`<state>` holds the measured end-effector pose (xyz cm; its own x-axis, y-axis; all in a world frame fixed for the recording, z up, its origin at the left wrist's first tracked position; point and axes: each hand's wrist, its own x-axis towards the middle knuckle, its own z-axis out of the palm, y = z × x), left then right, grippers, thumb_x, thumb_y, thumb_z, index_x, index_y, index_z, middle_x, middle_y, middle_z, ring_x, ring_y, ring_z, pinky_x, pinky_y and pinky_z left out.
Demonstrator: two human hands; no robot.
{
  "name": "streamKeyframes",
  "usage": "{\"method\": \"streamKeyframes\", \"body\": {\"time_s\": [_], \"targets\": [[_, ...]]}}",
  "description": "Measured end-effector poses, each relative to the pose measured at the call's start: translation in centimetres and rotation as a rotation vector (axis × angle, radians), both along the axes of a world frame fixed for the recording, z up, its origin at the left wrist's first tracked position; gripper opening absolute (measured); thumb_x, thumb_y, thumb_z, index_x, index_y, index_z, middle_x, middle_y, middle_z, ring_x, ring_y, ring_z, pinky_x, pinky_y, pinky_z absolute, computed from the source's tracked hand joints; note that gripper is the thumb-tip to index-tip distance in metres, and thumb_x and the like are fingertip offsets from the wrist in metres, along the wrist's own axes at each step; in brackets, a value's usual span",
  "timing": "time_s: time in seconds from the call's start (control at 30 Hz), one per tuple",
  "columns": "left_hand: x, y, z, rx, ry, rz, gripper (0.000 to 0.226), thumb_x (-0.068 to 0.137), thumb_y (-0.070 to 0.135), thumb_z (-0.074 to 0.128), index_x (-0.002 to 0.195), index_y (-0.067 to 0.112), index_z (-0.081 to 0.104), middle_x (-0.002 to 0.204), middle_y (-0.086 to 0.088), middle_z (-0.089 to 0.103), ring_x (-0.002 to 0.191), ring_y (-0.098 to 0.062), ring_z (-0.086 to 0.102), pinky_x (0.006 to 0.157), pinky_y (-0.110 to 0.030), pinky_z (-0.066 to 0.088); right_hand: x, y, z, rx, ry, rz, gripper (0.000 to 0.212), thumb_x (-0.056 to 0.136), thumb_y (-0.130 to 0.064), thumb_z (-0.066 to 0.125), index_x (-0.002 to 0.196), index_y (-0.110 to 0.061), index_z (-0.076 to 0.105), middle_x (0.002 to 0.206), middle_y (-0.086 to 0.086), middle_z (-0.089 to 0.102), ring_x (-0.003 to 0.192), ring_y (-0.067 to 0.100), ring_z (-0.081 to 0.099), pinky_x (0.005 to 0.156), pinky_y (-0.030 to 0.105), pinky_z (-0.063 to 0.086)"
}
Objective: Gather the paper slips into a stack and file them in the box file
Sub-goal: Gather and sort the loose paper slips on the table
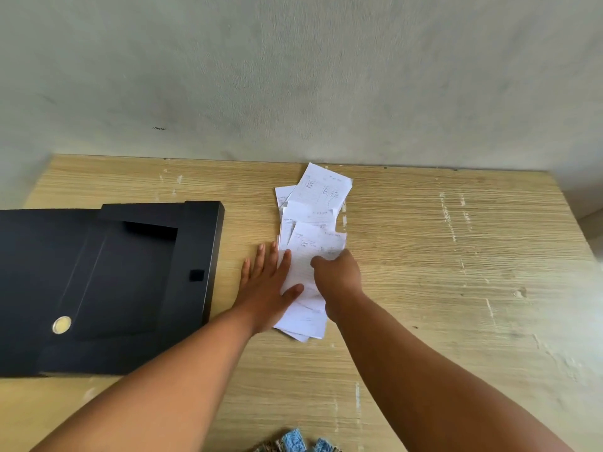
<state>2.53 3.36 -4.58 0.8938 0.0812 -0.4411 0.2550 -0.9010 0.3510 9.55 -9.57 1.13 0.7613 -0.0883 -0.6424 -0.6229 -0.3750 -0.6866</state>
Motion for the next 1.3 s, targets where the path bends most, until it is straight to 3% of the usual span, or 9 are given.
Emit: {"method": "streamKeyframes", "body": {"time_s": [0.27, 0.43, 0.53, 0.6, 0.73, 0.93, 1.1, 1.23, 1.3], "targets": [[0.0, 0.0, -0.3, 0.019, 0.006, -0.02, 0.086, 0.099, 0.064, 0.034, 0.159, 0.03, -0.019, 0.164, 0.0, -0.036, 0.148, -0.024, -0.039, 0.122, -0.048, -0.019, 0.3, 0.4, 0.5, 0.017, 0.072, 0.056, 0.042, 0.073, -0.032, 0.065, 0.111, -0.016, 0.063, 0.103, 0.003, 0.071, 0.104, 0.031, 0.066, 0.081, 0.043, 0.06], [0.0, 0.1, -0.5, -0.001, -0.013, -0.003, 0.086, 0.099, 0.062, 0.036, 0.16, 0.031, -0.016, 0.165, 0.001, -0.034, 0.149, -0.022, -0.038, 0.122, -0.047, -0.019, 0.5, 1.5, 0.4, -0.202, 0.009, 0.112, 0.046, 0.084, -0.036, 0.066, 0.122, -0.011, 0.057, 0.139, 0.011, 0.037, 0.13, 0.034, 0.035, 0.101, 0.045, 0.044], [0.0, 0.1, -0.2, -0.013, -0.016, 0.011, 0.086, 0.099, 0.06, 0.039, 0.16, 0.032, -0.015, 0.166, 0.003, -0.033, 0.149, -0.021, -0.037, 0.123, -0.046, -0.019, 0.8, 1.4, 0.5, -0.109, 0.039, 0.045, 0.058, 0.084, -0.03, 0.071, 0.131, -0.009, 0.044, 0.141, 0.01, 0.032, 0.108, 0.031, 0.052, 0.091, 0.047, 0.052], [-0.1, 0.1, -0.1, -0.022, -0.019, 0.013, 0.086, 0.099, 0.06, 0.039, 0.16, 0.032, -0.015, 0.165, 0.004, -0.033, 0.149, -0.02, -0.037, 0.123, -0.046, -0.019, 0.8, 1.2, 0.8, -0.055, 0.049, 0.023, 0.061, 0.086, -0.024, 0.07, 0.135, -0.007, 0.037, 0.137, 0.01, 0.036, 0.085, 0.025, 0.055, 0.077, 0.044, 0.055], [-0.1, 0.1, 0.0, -0.04, -0.017, 0.017, 0.086, 0.098, 0.062, 0.039, 0.16, 0.033, -0.014, 0.164, 0.005, -0.034, 0.149, -0.02, -0.038, 0.122, -0.045, -0.02, 1.0, 0.4, 0.0, 0.051, 0.046, -0.012, 0.04, 0.083, -0.014, 0.068, 0.121, -0.006, 0.055, 0.108, 0.008, 0.069, 0.085, 0.026, 0.068, 0.068, 0.038, 0.059], [0.1, 0.2, 0.7, -0.081, -0.016, 0.055, 0.085, 0.098, 0.058, 0.044, 0.162, 0.03, -0.005, 0.168, 0.004, -0.026, 0.151, -0.019, -0.033, 0.123, -0.045, -0.018, 0.8, -1.3, -0.3, 0.039, -0.005, 0.119, 0.024, 0.087, 0.0, 0.046, 0.084, -0.014, 0.065, 0.089, 0.007, 0.071, 0.081, 0.027, 0.07, 0.076, 0.047, 0.063], [0.3, -0.1, 3.9, -0.496, -0.129, 0.52, 0.085, 0.092, 0.051, 0.063, 0.161, 0.032, 0.017, 0.167, 0.005, 0.027, 0.153, -0.021, 0.025, 0.122, -0.044, 0.026, 0.7, -3.5, -0.5, 0.309, 0.103, 0.029, 0.029, 0.092, 0.006, 0.05, 0.1, -0.015, 0.068, 0.099, 0.009, 0.074, 0.086, 0.025, 0.071, 0.067, 0.035, 0.06], [0.4, -0.7, 6.0, -0.612, -0.008, 0.819, 0.084, 0.084, 0.043, 0.078, 0.154, 0.022, 0.037, 0.15, -0.001, 0.051, 0.129, -0.025, 0.057, 0.093, -0.038, 0.05, 0.2, -4.9, -1.3, 0.4, 0.168, 0.052, 0.028, 0.094, 0.003, 0.054, 0.113, -0.012, 0.069, 0.104, 0.009, 0.078, 0.093, 0.028, 0.075, 0.076, 0.041, 0.062], [0.5, -1.2, 6.2, -0.835, 0.097, 0.983, 0.054, 0.085, 0.029, 0.08, 0.131, 0.009, 0.059, 0.125, -0.01, 0.072, 0.101, -0.028, 0.072, 0.075, -0.034, 0.055, -0.2, -5.3, -1.5, 0.417, 0.19, 0.072, 0.028, 0.094, 0.002, 0.055, 0.113, -0.012, 0.069, 0.104, 0.008, 0.079, 0.096, 0.029, 0.075, 0.088, 0.048, 0.06]]}}
